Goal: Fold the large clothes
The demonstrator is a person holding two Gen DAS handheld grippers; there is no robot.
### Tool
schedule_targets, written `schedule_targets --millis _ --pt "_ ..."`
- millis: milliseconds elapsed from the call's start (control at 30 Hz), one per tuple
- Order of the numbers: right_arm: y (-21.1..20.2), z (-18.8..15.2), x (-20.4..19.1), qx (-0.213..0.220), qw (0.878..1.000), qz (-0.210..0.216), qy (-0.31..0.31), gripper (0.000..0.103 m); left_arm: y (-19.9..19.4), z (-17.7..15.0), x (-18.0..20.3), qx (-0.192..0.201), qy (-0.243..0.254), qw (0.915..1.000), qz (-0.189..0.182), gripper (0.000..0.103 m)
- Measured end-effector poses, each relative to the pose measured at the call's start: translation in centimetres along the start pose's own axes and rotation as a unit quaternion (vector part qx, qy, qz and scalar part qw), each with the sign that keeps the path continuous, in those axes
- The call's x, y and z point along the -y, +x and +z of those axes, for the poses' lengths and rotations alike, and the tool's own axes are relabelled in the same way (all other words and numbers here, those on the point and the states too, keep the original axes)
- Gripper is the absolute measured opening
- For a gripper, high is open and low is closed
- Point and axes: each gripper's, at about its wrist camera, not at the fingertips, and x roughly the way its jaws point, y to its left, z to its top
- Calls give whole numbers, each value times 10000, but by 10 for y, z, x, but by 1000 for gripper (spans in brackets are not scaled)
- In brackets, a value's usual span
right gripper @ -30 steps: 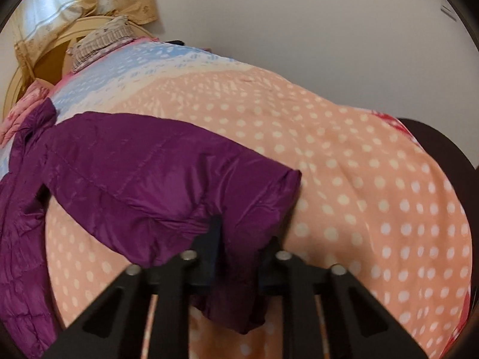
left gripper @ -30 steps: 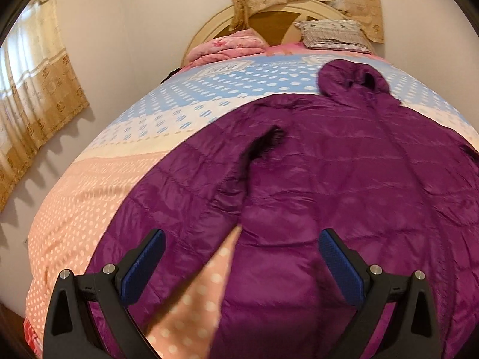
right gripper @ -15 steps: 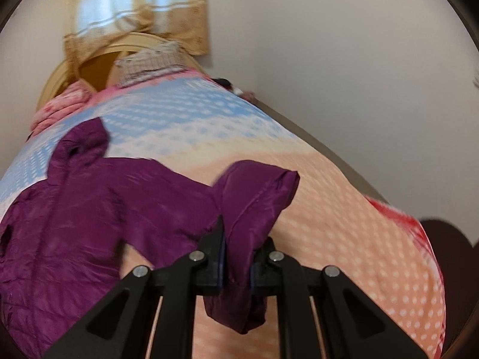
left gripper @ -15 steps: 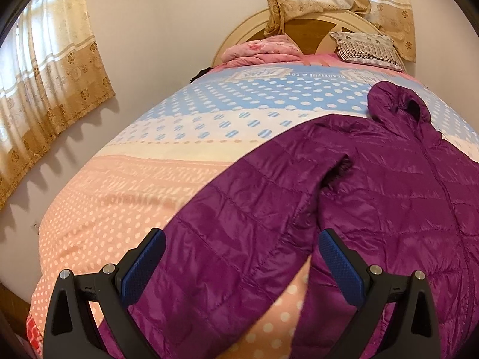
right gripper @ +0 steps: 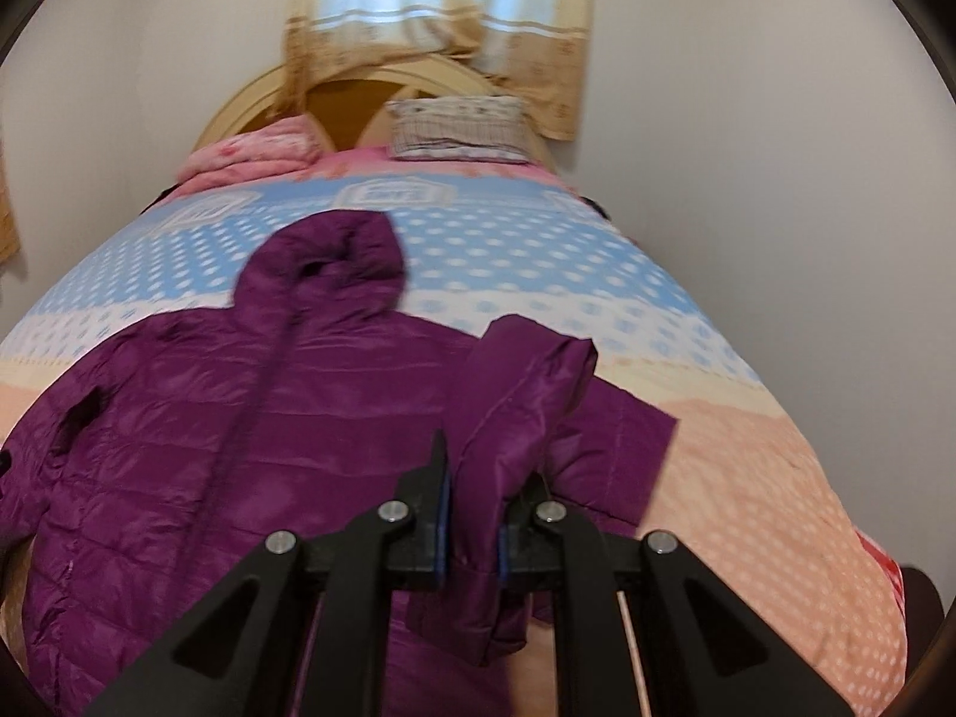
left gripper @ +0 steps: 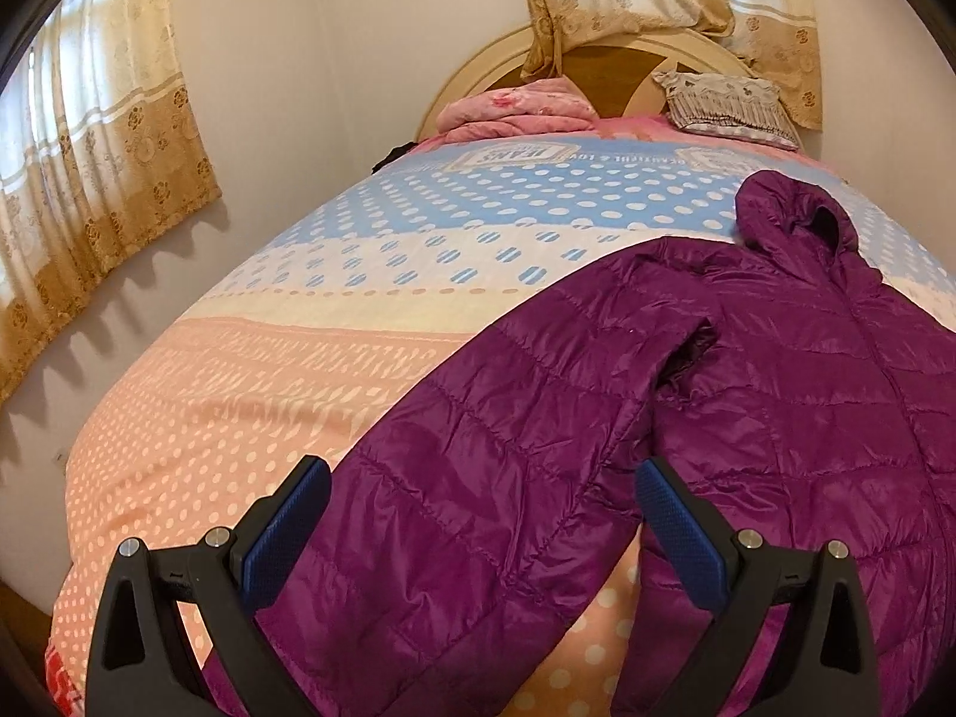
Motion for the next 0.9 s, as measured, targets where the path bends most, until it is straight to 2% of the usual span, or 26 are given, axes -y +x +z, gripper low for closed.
schedule_targets --millis 133,400,633,667,733,767,800,900 --pt "12 4 -36 -24 9994 248 -219 13 1 -2 1 5 48 9999 -106 102" --pt "30 -5 -107 -89 9954 650 -697 13 12 -10 -5 -112 69 9999 -47 102" --pt "58 -29 -156 -482 9893 874 -1067 16 15 -13 -12 -210 100 9997 74 102" --pt "59 -33 -160 -499 9886 886 -1109 21 14 -12 -13 -225 81 9997 68 102" --pt "55 -40 -166 -553 9860 1005 -1214 45 10 -9 -16 -219 42 9997 82 102" --pt "47 -43 -167 -512 9844 1099 -1276 68 7 -8 -16 -202 37 9997 100 102" --pt "36 -47 -166 -392 9835 1152 -1335 78 5 -6 -16 -183 30 9998 100 102" --pt "11 -58 -155 -214 9779 1159 -1728 78 -5 2 -8 -98 -16 9999 80 102"
